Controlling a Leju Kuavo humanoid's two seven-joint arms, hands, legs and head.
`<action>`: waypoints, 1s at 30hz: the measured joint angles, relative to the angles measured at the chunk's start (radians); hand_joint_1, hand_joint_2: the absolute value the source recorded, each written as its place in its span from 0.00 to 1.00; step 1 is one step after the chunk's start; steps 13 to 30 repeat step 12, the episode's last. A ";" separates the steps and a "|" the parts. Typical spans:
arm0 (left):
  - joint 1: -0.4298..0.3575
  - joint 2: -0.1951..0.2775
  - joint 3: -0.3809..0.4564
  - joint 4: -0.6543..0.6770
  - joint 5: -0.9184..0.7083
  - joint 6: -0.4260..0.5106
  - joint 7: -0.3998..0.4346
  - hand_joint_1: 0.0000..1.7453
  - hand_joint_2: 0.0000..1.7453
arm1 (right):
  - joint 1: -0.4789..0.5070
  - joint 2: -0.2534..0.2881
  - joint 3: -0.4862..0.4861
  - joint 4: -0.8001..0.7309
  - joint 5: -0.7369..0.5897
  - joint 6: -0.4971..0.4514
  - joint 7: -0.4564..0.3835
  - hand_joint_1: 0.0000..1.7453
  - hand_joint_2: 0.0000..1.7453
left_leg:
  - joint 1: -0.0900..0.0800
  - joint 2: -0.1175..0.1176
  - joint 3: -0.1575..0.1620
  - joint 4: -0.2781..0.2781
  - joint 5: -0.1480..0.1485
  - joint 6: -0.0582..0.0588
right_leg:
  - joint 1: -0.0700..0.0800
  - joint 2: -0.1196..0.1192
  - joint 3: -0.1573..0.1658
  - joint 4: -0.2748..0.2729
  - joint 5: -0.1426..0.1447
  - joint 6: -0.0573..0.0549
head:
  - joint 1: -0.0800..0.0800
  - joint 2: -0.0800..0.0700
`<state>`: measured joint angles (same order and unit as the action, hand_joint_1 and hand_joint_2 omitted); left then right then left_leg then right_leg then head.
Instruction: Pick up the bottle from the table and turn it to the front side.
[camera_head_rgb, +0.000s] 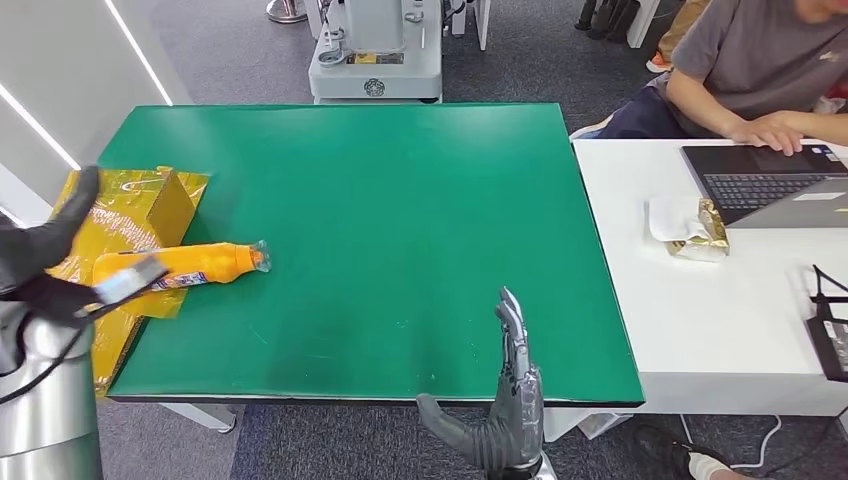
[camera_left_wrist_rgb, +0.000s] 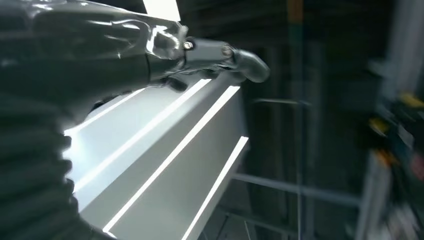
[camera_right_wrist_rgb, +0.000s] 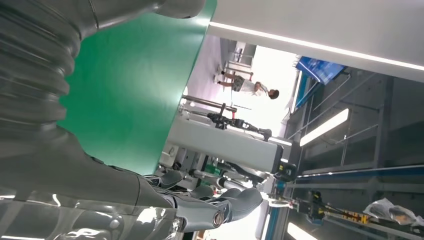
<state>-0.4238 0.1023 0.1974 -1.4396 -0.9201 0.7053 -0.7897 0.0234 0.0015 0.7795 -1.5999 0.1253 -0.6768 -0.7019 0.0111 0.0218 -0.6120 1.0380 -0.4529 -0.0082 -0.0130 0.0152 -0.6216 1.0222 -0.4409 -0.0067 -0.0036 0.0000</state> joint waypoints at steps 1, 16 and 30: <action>0.000 -0.025 0.040 -0.036 0.053 -0.001 -0.017 0.00 1.00 | -0.003 0.000 0.002 0.003 -0.007 -0.001 0.000 0.00 1.00 | 0.000 -0.002 0.000 0.000 0.000 0.000 | 0.000 -0.002 0.001 0.000 -0.001 0.000 | 0.000 0.000; -0.017 -0.147 -0.126 0.081 0.737 -0.078 0.089 0.00 1.00 | -0.050 0.000 0.012 0.022 -0.024 -0.002 0.000 0.00 1.00 | 0.001 -0.015 -0.001 -0.001 0.004 0.002 | 0.001 -0.015 0.005 0.000 -0.001 0.000 | 0.001 0.000; -0.017 -0.147 -0.126 0.081 0.737 -0.078 0.089 0.00 1.00 | -0.050 0.000 0.012 0.022 -0.024 -0.002 0.000 0.00 1.00 | 0.001 -0.015 -0.001 -0.001 0.004 0.002 | 0.001 -0.015 0.005 0.000 -0.001 0.000 | 0.001 0.000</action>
